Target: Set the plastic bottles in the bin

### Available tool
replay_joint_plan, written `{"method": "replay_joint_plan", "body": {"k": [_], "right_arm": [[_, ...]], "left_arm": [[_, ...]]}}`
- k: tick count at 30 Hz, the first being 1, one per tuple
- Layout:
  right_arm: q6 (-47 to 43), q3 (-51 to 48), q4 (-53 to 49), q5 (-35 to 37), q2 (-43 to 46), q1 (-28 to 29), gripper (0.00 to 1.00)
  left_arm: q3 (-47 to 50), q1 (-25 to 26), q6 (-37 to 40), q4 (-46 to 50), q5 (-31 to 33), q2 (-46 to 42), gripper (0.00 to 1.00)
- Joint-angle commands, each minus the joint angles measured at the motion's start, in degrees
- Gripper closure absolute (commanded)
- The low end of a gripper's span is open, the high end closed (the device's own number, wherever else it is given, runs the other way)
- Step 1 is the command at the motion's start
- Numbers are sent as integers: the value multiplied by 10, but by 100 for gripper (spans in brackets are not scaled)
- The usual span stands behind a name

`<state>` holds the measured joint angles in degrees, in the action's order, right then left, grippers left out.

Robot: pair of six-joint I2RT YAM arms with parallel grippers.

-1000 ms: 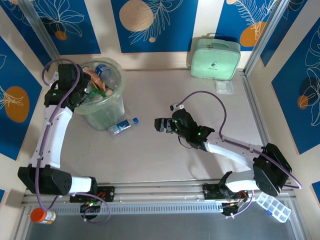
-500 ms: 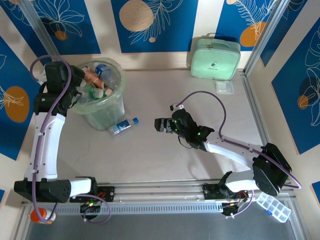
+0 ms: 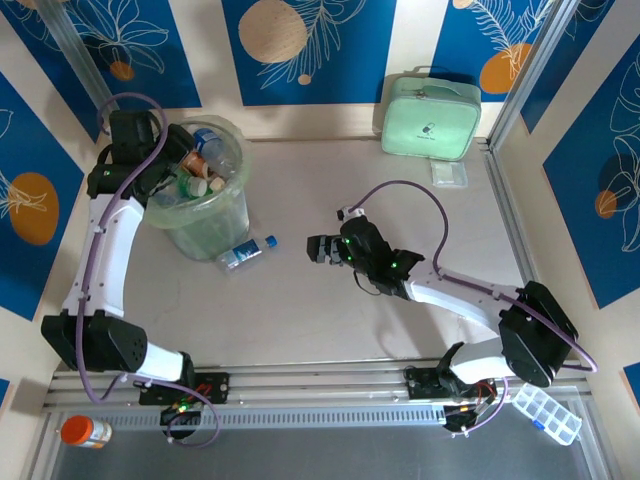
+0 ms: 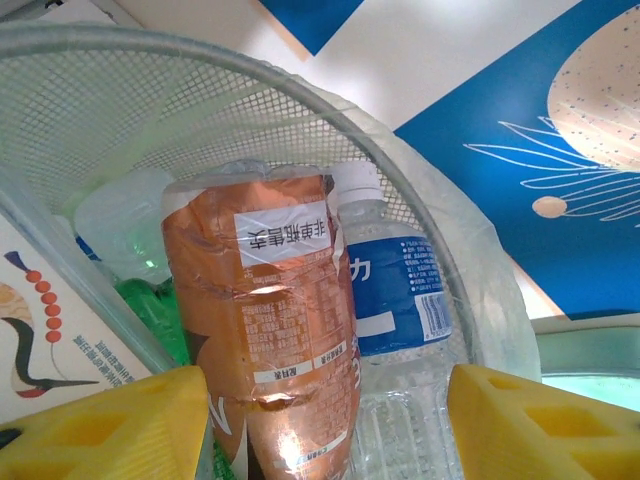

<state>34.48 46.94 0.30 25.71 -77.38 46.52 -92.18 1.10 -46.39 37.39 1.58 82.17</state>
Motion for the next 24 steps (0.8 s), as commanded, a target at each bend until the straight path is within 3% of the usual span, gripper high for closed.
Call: {"method": "replay_joint_plan", "body": {"k": [1, 6, 13, 16, 24], "right_arm": [[-10, 21, -5, 2, -6, 5, 4], [-11, 22, -5, 2, -4, 5, 4], [-20, 24, -4, 7, -7, 12, 4], [-21, 26, -3, 6, -8, 15, 5], [-25, 20, -2, 48, 3, 26, 5]], "left_arm": [[20, -9, 3, -7, -38, 11, 36], [21, -10, 3, -13, -49, 5, 36], [12, 12, 47, 0, -5, -92, 35], [37, 62, 73, 15, 34, -143, 35], [179, 271, 153, 62, 128, -238, 36]]}}
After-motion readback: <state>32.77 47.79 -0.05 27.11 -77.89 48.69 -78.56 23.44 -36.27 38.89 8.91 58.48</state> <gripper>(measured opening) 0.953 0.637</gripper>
